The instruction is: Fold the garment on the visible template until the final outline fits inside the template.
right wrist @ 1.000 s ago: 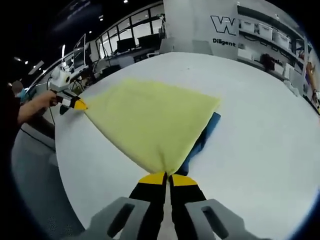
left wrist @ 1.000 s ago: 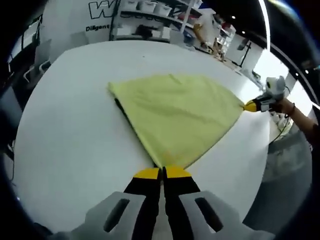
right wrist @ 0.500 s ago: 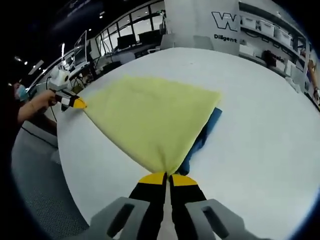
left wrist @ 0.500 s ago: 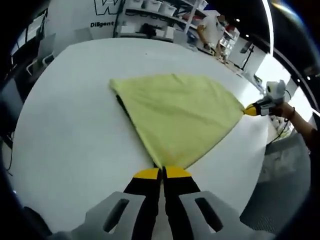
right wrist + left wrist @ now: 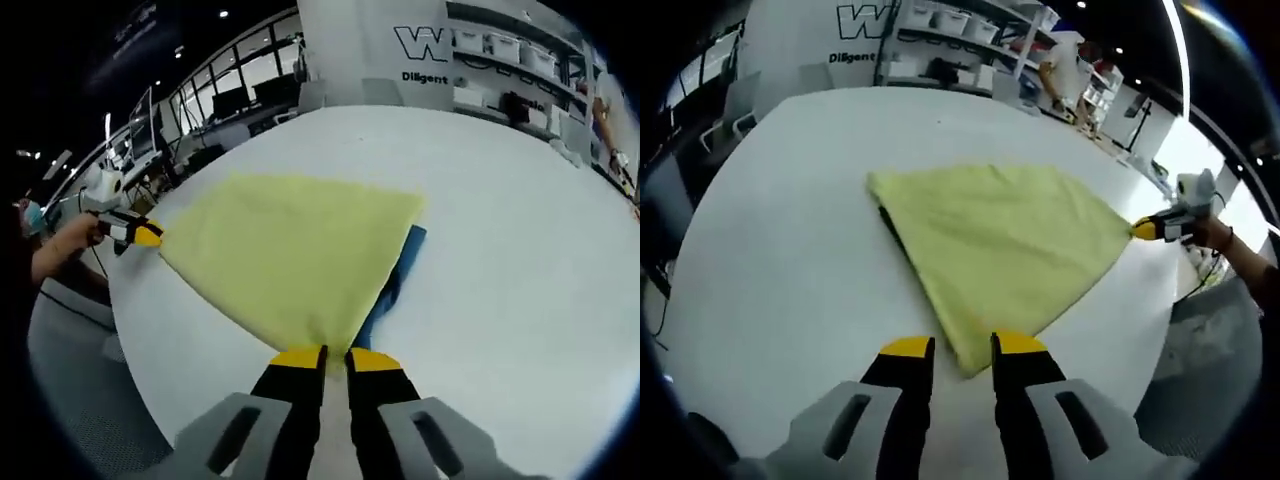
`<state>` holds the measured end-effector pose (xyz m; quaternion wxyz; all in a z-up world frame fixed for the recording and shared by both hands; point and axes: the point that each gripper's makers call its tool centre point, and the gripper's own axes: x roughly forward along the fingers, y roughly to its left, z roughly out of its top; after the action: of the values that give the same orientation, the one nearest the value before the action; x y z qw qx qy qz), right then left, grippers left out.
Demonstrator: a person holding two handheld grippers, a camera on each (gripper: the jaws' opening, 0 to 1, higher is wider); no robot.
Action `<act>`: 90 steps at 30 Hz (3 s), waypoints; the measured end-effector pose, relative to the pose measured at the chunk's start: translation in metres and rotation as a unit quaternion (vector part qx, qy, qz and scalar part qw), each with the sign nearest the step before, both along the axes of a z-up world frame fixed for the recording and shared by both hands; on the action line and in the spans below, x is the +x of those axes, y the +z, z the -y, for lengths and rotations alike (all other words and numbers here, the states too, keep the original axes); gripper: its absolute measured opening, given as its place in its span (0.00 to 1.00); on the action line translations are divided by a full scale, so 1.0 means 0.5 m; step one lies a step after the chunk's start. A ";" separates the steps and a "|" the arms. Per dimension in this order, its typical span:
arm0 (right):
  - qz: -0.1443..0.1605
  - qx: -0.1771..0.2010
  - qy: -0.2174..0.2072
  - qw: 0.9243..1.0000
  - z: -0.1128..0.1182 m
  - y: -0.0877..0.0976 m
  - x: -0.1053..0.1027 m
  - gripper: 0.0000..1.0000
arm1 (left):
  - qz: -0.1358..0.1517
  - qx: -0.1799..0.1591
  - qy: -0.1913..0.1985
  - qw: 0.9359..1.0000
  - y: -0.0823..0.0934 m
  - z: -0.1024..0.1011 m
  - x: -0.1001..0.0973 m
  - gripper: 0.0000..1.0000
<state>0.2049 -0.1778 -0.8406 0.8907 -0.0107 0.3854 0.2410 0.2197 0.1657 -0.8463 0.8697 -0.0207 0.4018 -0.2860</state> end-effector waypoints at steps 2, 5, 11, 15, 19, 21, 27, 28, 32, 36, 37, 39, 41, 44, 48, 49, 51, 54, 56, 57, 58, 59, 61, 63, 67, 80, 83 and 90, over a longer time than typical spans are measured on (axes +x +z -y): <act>0.022 0.007 -0.013 1.000 0.002 0.024 0.007 0.08 | 0.012 -0.001 0.002 1.000 0.018 0.002 0.006 0.25; 0.048 0.035 -0.039 0.997 -0.003 0.059 0.015 0.23 | 0.029 -0.002 0.005 1.000 0.040 0.005 0.013 0.37; 0.092 0.043 -0.043 0.994 -0.023 0.119 0.011 0.46 | 0.048 -0.003 0.011 0.999 0.081 0.008 0.008 0.57; 0.099 0.054 -0.042 0.993 -0.039 0.143 0.004 0.61 | 0.054 -0.008 0.020 0.998 0.099 0.006 0.002 0.71; 0.104 0.064 -0.037 0.992 -0.060 0.165 -0.008 0.77 | 0.063 -0.011 0.023 0.998 0.116 0.011 -0.007 0.80; 0.105 0.066 -0.035 0.992 -0.067 0.171 -0.012 0.84 | 0.064 -0.013 0.022 0.998 0.123 0.017 -0.014 0.84; 0.115 0.069 -0.033 0.990 -0.078 0.189 -0.023 0.97 | 0.075 -0.006 0.016 0.997 0.139 0.032 -0.031 0.96; 0.115 0.071 -0.031 0.990 -0.081 0.190 -0.027 0.99 | 0.077 -0.006 0.016 0.997 0.141 0.032 -0.033 0.96; 0.112 0.062 -0.022 0.992 -0.085 0.192 -0.043 0.99 | 0.082 -0.018 0.026 0.996 0.151 0.036 -0.038 0.99; 0.113 0.055 -0.020 0.992 -0.082 0.198 -0.051 0.99 | 0.090 -0.015 0.019 0.996 0.158 0.044 -0.047 0.99; 0.115 0.054 -0.021 0.992 -0.082 0.202 -0.052 0.99 | 0.091 -0.015 0.018 0.996 0.159 0.046 -0.048 0.99; 0.117 0.053 -0.020 0.991 -0.083 0.205 -0.056 0.99 | 0.093 -0.016 0.017 0.995 0.163 0.048 -0.052 0.99; 0.118 0.051 -0.018 0.992 -0.085 0.206 -0.060 0.99 | 0.098 -0.016 0.016 0.995 0.167 0.051 -0.054 0.99; 0.118 0.045 -0.017 0.992 -0.085 0.201 -0.063 0.99 | 0.108 -0.020 0.019 0.994 0.172 0.053 -0.052 0.99; 0.112 0.040 -0.016 0.993 -0.082 0.188 -0.068 0.99 | 0.097 -0.012 0.015 0.995 0.162 0.057 -0.058 0.99; 0.111 0.041 -0.016 0.993 -0.081 0.187 -0.068 0.99 | 0.097 -0.010 0.014 0.995 0.161 0.057 -0.059 0.99; 0.109 0.043 -0.020 0.993 -0.079 0.188 -0.071 0.99 | 0.101 -0.007 0.015 0.995 0.163 0.055 -0.059 0.99; 0.112 0.045 -0.022 0.992 -0.075 0.191 -0.072 0.99 | 0.100 -0.007 0.016 0.995 0.163 0.052 -0.060 0.99; 0.112 0.048 -0.024 0.992 -0.075 0.191 -0.073 0.99 | 0.100 -0.006 0.018 0.995 0.162 0.050 -0.060 0.99; 0.113 0.047 -0.024 0.992 -0.075 0.191 -0.074 0.99 | 0.100 -0.004 0.018 0.995 0.161 0.049 -0.061 0.99; 0.113 0.047 -0.025 0.992 -0.075 0.191 -0.074 0.99 | 0.101 -0.003 0.019 0.995 0.161 0.048 -0.061 0.99; 0.113 0.047 -0.025 0.992 -0.075 0.190 -0.075 0.99 | 0.101 -0.003 0.020 0.995 0.160 0.047 -0.062 0.99; 0.112 0.048 -0.024 0.992 -0.077 0.188 -0.077 0.99 | 0.101 -0.006 0.021 0.995 0.160 0.047 -0.064 0.99; 0.110 0.048 -0.023 0.992 -0.078 0.186 -0.079 0.99 | 0.102 -0.007 0.021 0.995 0.160 0.048 -0.065 0.99; 0.111 0.047 -0.020 0.993 -0.079 0.187 -0.079 0.99 | 0.102 -0.003 0.020 0.995 0.158 0.044 -0.066 0.99; 0.109 0.039 -0.022 0.993 -0.078 0.174 -0.075 0.99 | 0.101 0.004 0.032 0.994 0.147 0.035 -0.069 0.98; 0.112 0.039 -0.025 0.993 -0.078 0.171 -0.071 0.99 | 0.100 -0.001 0.032 0.995 0.145 0.038 -0.071 0.99; 0.110 0.033 -0.021 0.993 -0.078 0.168 -0.075 0.99 | 0.100 0.000 0.030 0.995 0.143 0.037 -0.071 0.99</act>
<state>0.1675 -0.1390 -0.7564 0.9322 0.0005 0.2771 0.2328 0.1842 0.1473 -0.7750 0.9137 -0.0044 0.3123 -0.2600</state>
